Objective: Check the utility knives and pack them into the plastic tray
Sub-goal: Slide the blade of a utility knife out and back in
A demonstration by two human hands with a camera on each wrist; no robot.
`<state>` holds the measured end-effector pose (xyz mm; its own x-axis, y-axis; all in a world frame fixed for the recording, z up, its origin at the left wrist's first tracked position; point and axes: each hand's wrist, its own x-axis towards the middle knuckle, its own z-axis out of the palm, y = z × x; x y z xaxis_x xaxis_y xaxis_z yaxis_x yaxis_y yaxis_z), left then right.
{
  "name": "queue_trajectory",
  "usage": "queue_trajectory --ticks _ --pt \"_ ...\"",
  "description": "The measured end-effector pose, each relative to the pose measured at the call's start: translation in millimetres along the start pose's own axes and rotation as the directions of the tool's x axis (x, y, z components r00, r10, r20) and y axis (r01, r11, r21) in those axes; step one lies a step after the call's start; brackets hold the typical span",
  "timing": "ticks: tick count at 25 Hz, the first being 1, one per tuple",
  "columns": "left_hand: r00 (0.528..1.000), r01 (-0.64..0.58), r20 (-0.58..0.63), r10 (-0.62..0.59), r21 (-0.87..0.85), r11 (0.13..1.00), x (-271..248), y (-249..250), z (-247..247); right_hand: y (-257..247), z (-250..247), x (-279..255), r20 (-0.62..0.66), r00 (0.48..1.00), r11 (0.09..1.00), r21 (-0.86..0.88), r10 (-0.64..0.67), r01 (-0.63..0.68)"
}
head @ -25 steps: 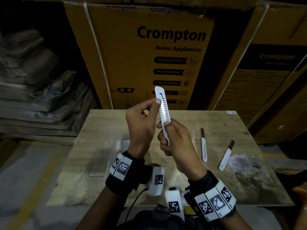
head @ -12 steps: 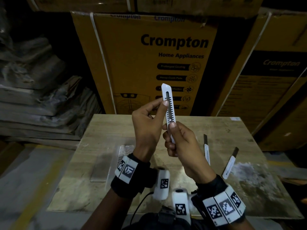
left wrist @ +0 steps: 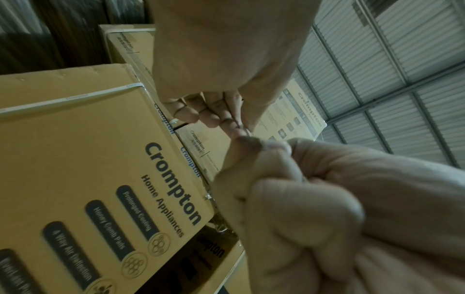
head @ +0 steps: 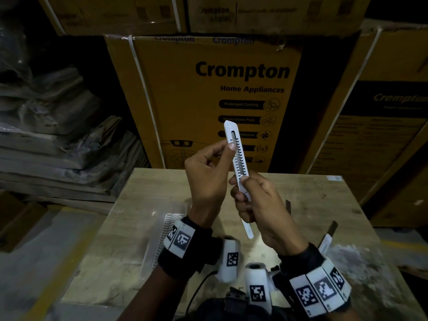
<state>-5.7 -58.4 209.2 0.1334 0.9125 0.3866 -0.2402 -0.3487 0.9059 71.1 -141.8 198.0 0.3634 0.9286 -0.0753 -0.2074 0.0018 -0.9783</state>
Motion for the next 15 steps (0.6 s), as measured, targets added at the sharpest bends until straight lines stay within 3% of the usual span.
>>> queue_trajectory --ticks 8,15 --pt "1.0 0.027 -0.013 -0.027 -0.016 1.0 12 3 41 -19 -36 14 0.163 0.985 0.985 0.17 -0.049 0.021" --pt "0.996 0.04 -0.085 -0.038 0.023 0.999 21 0 46 -21 -57 25 0.243 0.966 0.991 0.114 -0.091 0.065"
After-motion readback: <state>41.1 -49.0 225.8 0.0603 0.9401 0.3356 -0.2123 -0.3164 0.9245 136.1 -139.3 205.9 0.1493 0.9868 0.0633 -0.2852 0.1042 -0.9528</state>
